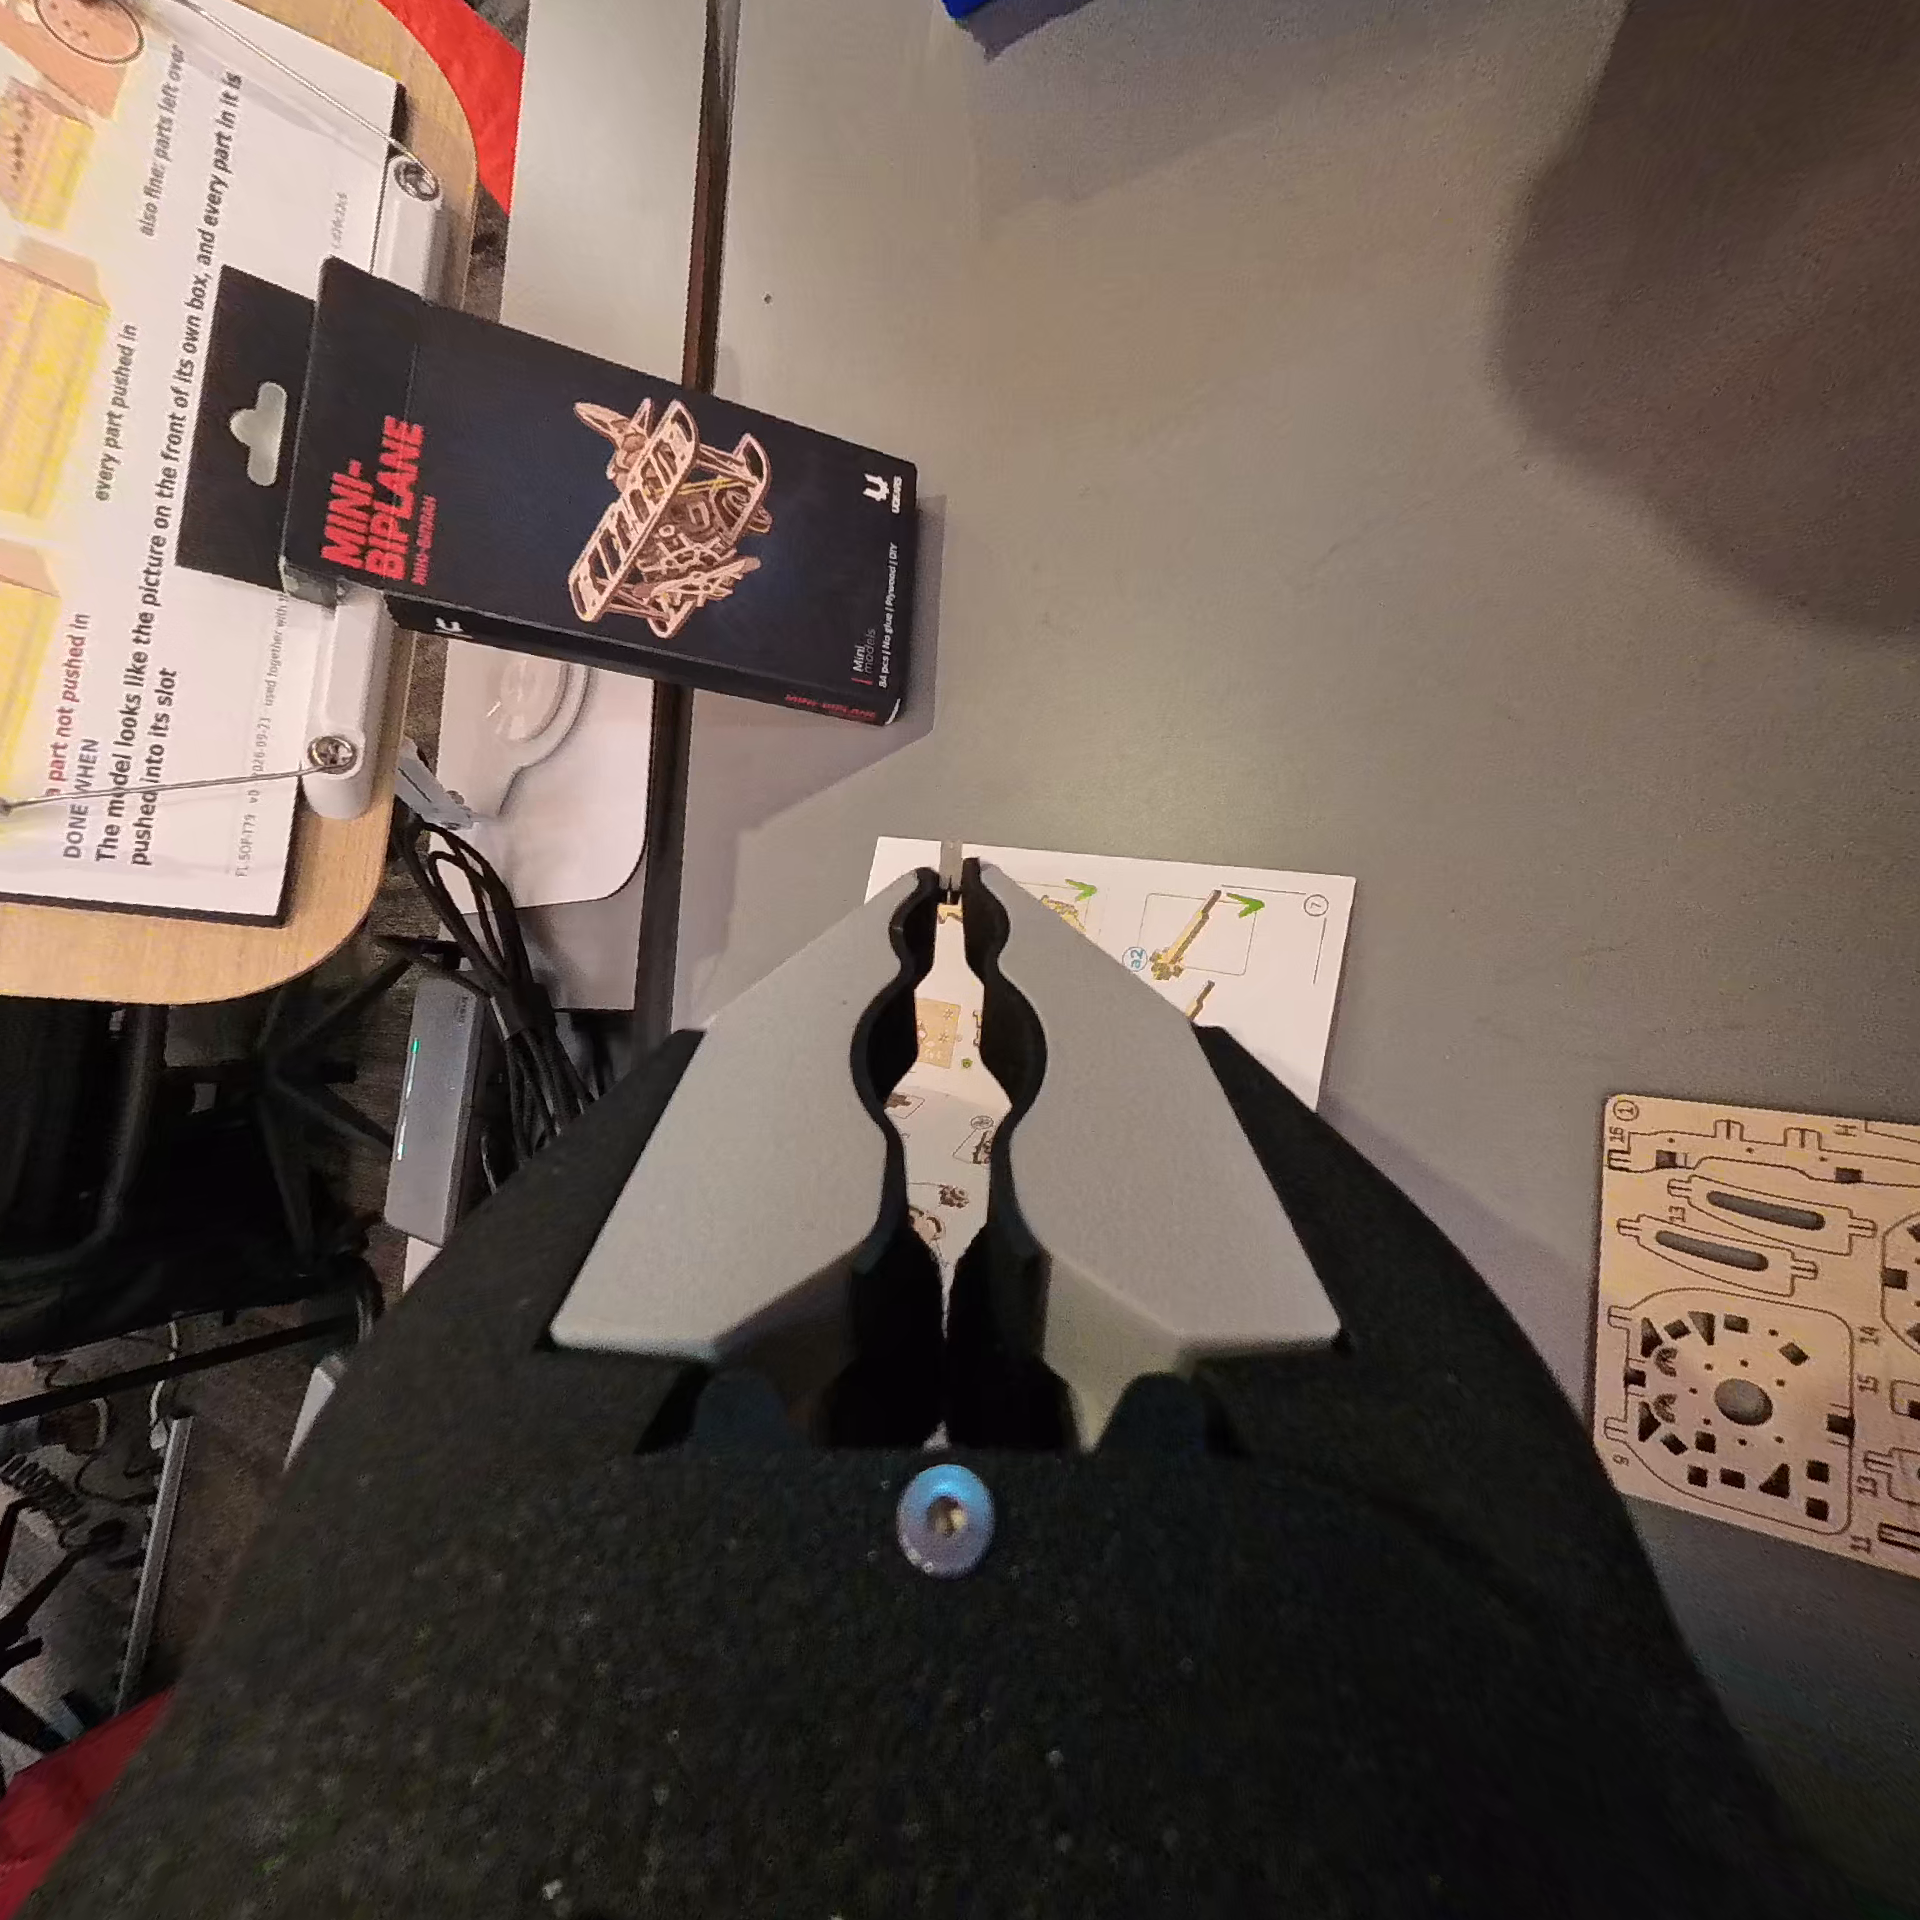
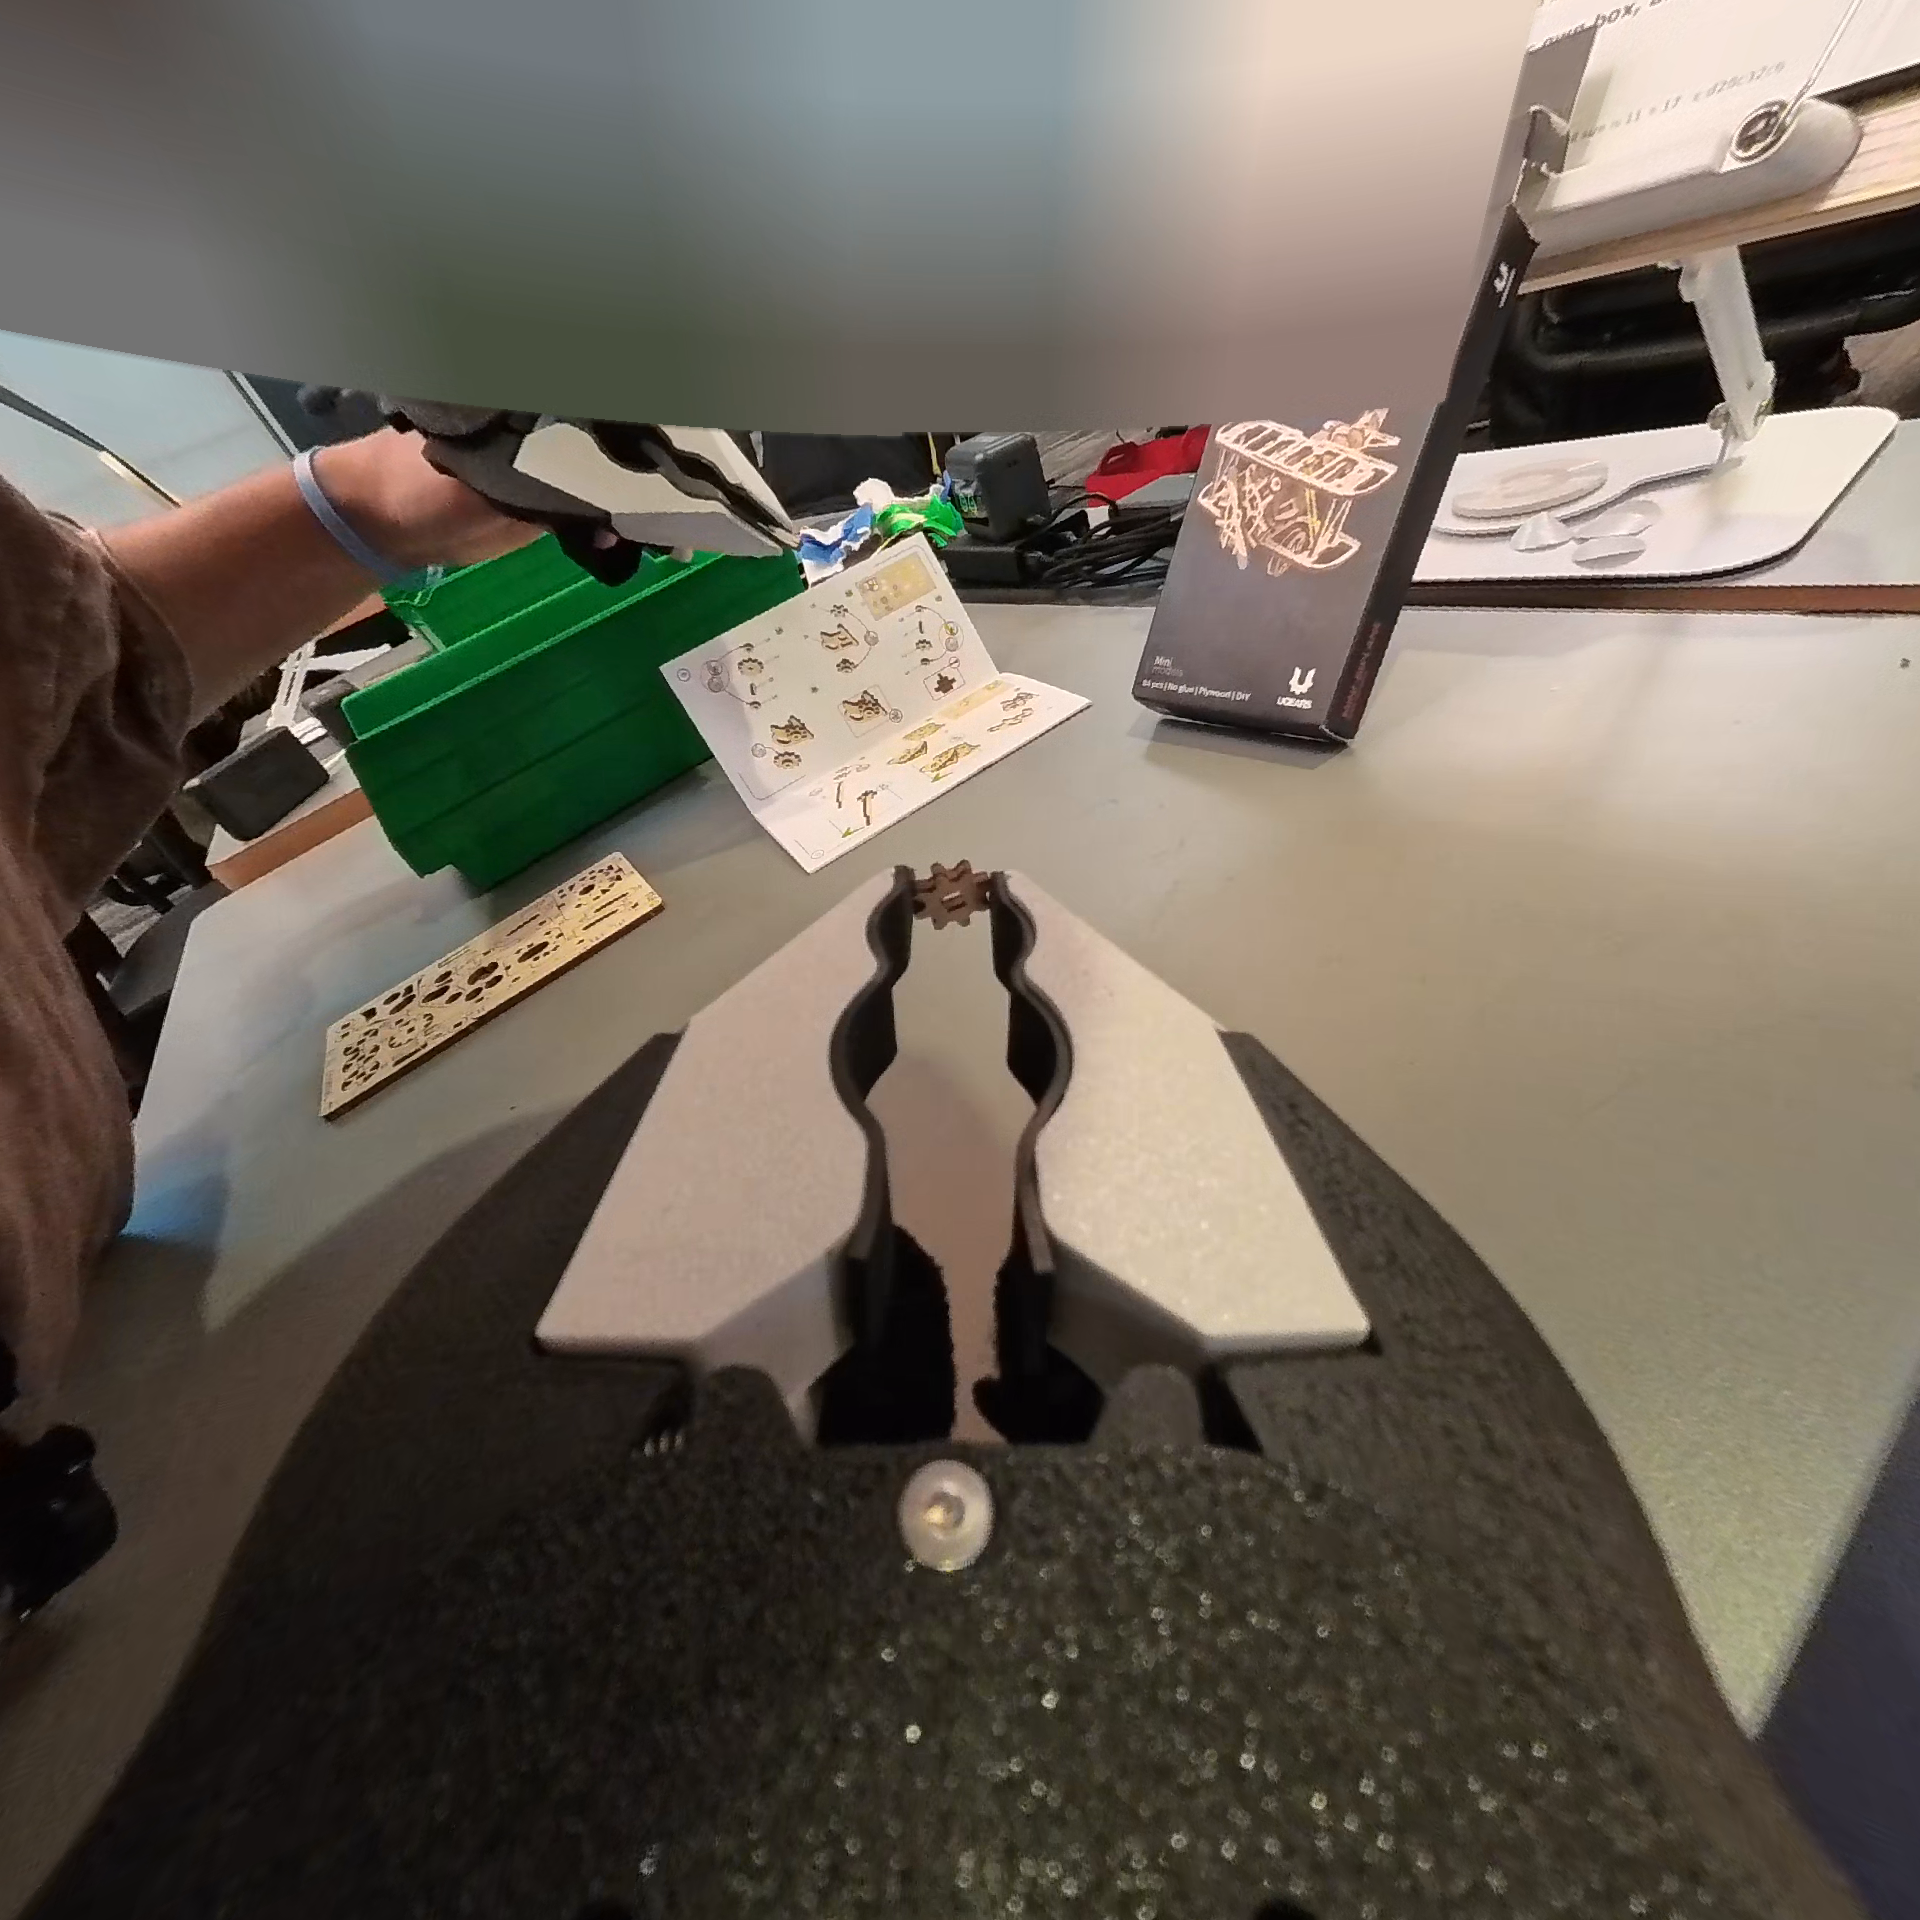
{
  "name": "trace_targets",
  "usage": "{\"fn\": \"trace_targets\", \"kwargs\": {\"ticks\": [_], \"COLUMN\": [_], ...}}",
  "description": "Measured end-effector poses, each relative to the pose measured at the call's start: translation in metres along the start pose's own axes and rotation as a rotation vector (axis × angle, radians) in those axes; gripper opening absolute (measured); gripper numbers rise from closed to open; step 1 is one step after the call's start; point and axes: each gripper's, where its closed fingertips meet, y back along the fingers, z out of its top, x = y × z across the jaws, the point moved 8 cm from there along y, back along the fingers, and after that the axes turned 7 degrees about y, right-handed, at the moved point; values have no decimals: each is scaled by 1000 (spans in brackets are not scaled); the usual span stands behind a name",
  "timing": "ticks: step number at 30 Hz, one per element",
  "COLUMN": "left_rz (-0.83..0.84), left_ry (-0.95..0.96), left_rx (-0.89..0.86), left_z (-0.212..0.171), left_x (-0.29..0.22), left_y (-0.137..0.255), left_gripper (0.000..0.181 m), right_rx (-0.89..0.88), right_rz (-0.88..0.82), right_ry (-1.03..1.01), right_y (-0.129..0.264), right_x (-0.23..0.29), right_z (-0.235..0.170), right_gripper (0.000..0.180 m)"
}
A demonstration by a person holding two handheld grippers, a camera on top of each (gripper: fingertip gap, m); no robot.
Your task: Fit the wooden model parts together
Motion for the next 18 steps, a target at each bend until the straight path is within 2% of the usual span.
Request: {"fn": "trace_targets", "kwargs": {"ticks": [18], "left_rz": [4], "left_ry": [64], "left_rx": [1], "left_z": [-3], "left_x": [1], "left_y": [-3], "left_gripper": [3], "right_rx": [-1], "right_rz": [-2], "right_ry": [-3], "right_y": [0], "right_x": [0], "right_z": [0], "right_gripper": [14]}}
